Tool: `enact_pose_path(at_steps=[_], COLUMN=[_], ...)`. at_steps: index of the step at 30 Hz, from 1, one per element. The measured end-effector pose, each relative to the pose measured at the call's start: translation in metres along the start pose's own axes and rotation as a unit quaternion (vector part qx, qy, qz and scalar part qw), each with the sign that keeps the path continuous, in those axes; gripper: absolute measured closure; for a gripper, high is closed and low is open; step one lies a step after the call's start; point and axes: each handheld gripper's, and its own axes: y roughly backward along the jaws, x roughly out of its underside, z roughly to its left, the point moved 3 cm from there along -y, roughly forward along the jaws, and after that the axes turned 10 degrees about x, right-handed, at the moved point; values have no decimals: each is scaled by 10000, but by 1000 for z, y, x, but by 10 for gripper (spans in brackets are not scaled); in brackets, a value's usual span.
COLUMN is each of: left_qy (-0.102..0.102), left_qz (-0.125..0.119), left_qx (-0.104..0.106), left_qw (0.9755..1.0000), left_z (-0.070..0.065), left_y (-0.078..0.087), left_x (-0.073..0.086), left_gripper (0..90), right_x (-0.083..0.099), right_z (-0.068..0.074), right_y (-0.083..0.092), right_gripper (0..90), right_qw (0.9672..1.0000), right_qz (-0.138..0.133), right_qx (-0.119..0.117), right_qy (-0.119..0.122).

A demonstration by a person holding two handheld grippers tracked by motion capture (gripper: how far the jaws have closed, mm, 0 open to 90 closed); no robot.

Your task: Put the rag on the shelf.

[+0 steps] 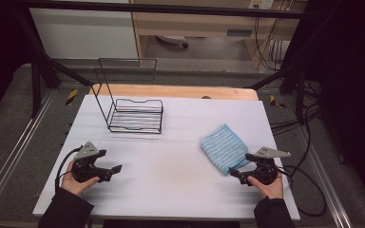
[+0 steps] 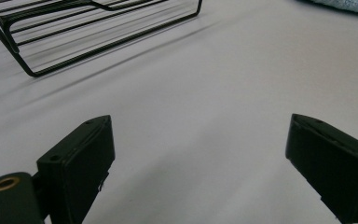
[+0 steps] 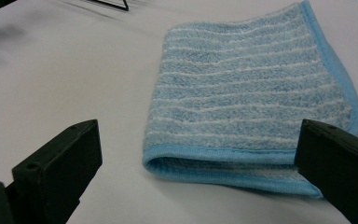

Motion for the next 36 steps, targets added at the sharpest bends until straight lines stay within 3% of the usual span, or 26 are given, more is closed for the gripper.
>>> enact_pose_path(at_steps=[21,36], left_qy=[-9,16], left_qz=[20,35], left_qx=[-26,-69], left_qw=[10000,10000], left_z=[-1,1], left_y=[0,-1], left_x=[1,2], left_gripper=[82,91], right_x=[0,-4], right_z=[5,17], right_y=[-4,-11], right_gripper=[14,13], right_qw=[9999,9997], right_qz=[119,120], right_qx=[66,110], right_qy=[67,198])
